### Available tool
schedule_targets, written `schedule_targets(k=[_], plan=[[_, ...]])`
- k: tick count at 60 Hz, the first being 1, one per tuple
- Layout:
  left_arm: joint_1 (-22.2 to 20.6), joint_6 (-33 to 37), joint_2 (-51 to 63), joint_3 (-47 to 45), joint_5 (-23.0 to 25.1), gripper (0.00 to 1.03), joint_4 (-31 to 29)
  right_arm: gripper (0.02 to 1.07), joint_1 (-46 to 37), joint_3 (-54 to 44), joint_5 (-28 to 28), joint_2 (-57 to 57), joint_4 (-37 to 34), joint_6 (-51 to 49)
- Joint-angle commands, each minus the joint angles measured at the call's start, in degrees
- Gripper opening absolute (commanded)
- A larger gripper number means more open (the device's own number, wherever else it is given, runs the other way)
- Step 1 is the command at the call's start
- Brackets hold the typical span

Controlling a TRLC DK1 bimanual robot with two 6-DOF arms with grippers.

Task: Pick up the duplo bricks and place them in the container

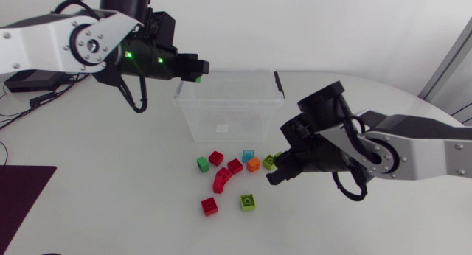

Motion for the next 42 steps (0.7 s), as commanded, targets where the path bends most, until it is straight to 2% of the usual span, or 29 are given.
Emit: schedule_targets(k=[1, 8, 12, 16, 20, 23, 31, 42], plan=[[1.34, 0.4, 4.75, 2.23, 0.25, 0.32, 2.93, 0.21, -0.54, 3.12, 0.61, -1.57, -1.39, -1.21], [2.48, 0.75, 9.23, 3.11, 0.25, 0.34, 8.73, 0.21, -1.68, 7.78, 0.53, -1.75, -2.7, -2.53], [3.36, 0.66, 12.05, 3.63, 0.25, 0.42, 13.03, 0.21, -2.3, 10.94, 0.44, -1.4, -3.23, -3.06], [3.54, 0.75, 13.54, 4.78, 0.25, 0.55, 13.38, 0.21, -2.39, 13.75, 0.35, -0.69, -3.32, -3.32], [3.8, 1.01, 14.24, 5.66, 0.16, 0.78, 13.3, 0.22, -2.65, 17.18, 0.26, 0.54, -3.5, -3.67], [3.89, 1.19, 13.54, 5.39, 0.16, 0.85, 13.3, 0.22, -3.0, 19.56, 0.26, 1.5, -3.76, -3.85], [4.41, 3.12, 7.3, 2.76, 1.3, 0.94, 12.33, 0.22, -4.06, 26.32, 0.09, 5.72, -3.93, -4.46], [5.29, 8.04, -3.33, -1.81, 7.63, 0.95, 6.53, 0.24, -5.64, 33.09, -0.44, 13.02, -1.3, -5.17]])
